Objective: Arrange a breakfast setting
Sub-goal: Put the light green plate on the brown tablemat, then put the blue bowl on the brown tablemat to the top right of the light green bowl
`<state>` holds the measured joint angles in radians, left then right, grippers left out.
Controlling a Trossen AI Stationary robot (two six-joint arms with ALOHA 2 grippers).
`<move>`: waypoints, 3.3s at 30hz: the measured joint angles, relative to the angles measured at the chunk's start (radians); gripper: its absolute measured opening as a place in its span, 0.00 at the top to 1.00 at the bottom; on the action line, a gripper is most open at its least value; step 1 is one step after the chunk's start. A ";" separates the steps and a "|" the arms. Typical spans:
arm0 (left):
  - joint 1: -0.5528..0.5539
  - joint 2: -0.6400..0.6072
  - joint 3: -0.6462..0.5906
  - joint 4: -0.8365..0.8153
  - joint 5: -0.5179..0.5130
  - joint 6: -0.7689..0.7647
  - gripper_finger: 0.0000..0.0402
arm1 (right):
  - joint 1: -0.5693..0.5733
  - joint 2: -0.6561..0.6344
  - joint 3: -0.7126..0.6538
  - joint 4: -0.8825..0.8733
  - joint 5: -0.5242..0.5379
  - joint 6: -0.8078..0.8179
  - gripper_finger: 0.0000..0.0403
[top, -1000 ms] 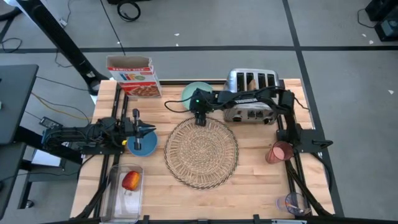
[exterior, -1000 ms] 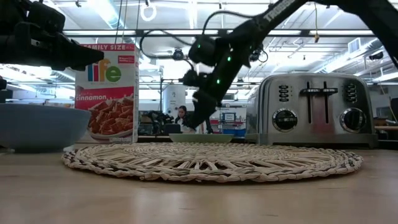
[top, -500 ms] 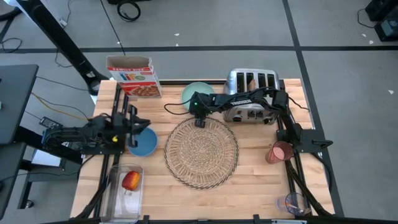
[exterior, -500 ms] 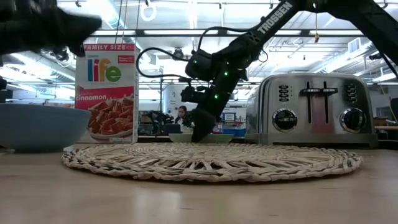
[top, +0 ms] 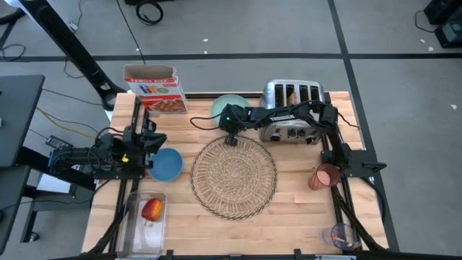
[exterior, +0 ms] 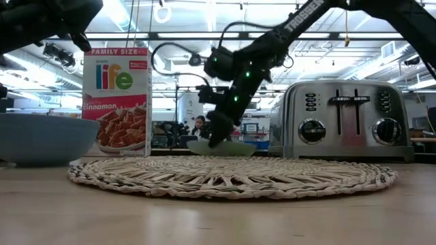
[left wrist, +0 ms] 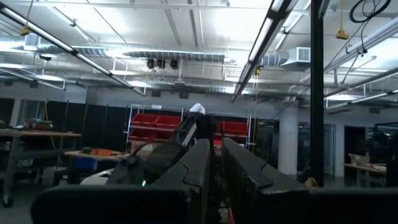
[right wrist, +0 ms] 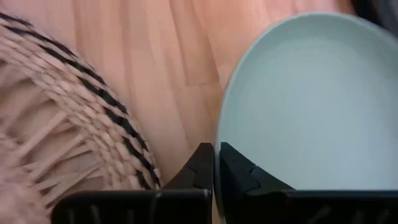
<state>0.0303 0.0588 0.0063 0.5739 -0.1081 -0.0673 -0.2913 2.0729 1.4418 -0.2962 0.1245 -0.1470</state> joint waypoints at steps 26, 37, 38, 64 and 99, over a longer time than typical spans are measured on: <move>-0.067 0.176 0.237 -0.145 0.004 -0.239 0.87 | 0.642 -0.275 0.098 -0.216 -0.035 0.073 0.97; -0.275 0.524 0.670 -0.506 0.014 -0.337 0.87 | 0.737 -0.206 0.098 -0.175 -0.049 -0.134 0.97; -0.290 0.548 0.706 -0.538 0.014 -0.342 0.87 | 0.737 -0.195 0.098 -0.175 -0.066 -0.167 0.97; -0.330 0.693 0.870 -0.726 0.012 -0.682 0.87 | 0.686 0.035 0.098 -0.189 -0.158 -0.328 0.91; -0.387 1.024 0.910 -1.549 -0.084 -1.122 0.90 | 0.686 -0.434 0.098 -0.322 0.378 0.170 0.56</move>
<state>-0.3565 1.0830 0.9165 -0.9747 -0.1917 -1.1893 0.3943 1.6393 1.5398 -0.6178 0.5026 0.0234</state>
